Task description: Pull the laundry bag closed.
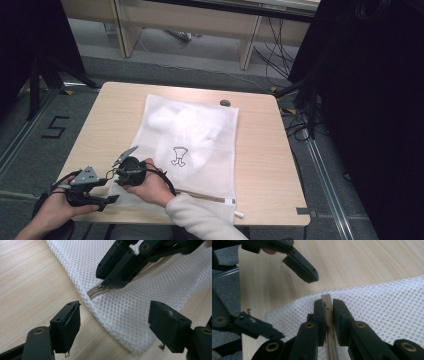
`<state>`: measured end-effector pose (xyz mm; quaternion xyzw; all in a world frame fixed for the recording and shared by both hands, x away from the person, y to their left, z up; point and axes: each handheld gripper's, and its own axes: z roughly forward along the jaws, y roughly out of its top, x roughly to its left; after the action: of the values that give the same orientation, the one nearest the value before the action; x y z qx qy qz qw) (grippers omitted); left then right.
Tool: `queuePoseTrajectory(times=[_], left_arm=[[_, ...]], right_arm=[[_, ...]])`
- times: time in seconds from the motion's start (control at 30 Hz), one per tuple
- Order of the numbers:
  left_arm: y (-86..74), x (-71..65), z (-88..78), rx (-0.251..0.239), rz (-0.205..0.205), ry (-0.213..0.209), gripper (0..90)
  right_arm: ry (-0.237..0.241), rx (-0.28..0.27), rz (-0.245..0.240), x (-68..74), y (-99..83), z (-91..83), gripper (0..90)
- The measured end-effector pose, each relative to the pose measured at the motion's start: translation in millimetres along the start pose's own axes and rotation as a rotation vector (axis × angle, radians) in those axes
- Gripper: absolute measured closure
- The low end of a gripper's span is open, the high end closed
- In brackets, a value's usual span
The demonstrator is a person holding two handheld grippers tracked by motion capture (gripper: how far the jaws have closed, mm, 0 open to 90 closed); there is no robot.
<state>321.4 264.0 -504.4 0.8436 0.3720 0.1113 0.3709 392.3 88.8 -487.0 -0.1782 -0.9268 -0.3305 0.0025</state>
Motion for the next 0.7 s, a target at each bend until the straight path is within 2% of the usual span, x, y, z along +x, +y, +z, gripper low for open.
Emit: queuePoseTrajectory(times=[0.07, 0.13, 0.2, 0.23, 0.3, 0.4, 0.43, 0.47, 0.5, 0.53, 0.57, 0.6, 0.63, 0.67, 0.7], left_arm=[[0.9, 2.3, 0.2, 0.005, 0.006, 0.001, 26.2], [1.8, 2.7, 1.7, -0.008, -0.034, 0.007, 28.5], [3.2, 3.3, 0.7, -0.009, -0.022, 0.01, 31.8], [3.6, 3.2, 0.7, -0.009, -0.026, -0.004, 33.9], [4.4, 3.5, 1.2, -0.014, -0.041, -0.015, 36.8], [6.5, 4.2, 2.4, -0.023, -0.078, -0.016, 40.9], [7.0, 3.2, 4.4, -0.037, -0.117, -0.028, 43.5], [7.0, 3.2, 4.4, -0.037, -0.117, -0.028, 45.5], [8.2, 4.9, 4.8, -0.035, -0.103, -0.037, 49.9], [9.0, 4.8, 5.3, -0.036, -0.126, -0.043, 51.9], [9.0, 4.8, 5.3, -0.036, -0.126, -0.043, 54.6], [9.4, 6.6, 5.1, -0.022, -0.117, -0.05, 58.6], [9.5, 7.4, 5.0, -0.018, -0.117, -0.046, 58.6], [9.9, 7.0, 6.6, -0.033, -0.161, -0.054, 64.6], [10.8, 8.8, 6.4, -0.035, -0.164, -0.05, 67.8]], right_arm=[[-0.001, -0.005, -0.005, 0.2, 1.6, -2.7, 81.9], [-0.002, -0.007, -0.017, 1.5, 5.4, -9.8, 82.0], [0.0, -0.004, -0.002, 3.7, 6.8, -14.0, 82.0], [-0.006, -0.013, -0.024, 2.5, 7.4, -15.0, 82.0], [-0.005, -0.021, -0.02, 3.1, 7.8, -18.6, 82.0], [-0.007, -0.032, -0.016, 3.5, 7.6, -22.1, 82.0], [-0.008, -0.031, -0.018, 3.5, 7.7, -23.3, 82.0], [-0.008, -0.031, -0.018, 3.5, 7.7, -23.3, 82.0], [-0.011, -0.059, -0.1, -1.4, 8.7, -23.8, 82.0], [-0.007, -0.044, -0.056, 1.6, 7.9, -25.2, 82.0], [-0.006, -0.036, -0.027, 3.5, 7.3, -26.7, 82.0], [-0.006, -0.034, -0.032, 3.2, 7.2, -27.3, 82.0], [-0.006, -0.034, -0.032, 3.2, 7.2, -27.3, 82.0], [-0.007, -0.029, -0.036, 3.1, 6.8, -28.1, 82.0], [-0.008, -0.025, -0.037, 3.2, 6.5, -28.3, 82.0]])
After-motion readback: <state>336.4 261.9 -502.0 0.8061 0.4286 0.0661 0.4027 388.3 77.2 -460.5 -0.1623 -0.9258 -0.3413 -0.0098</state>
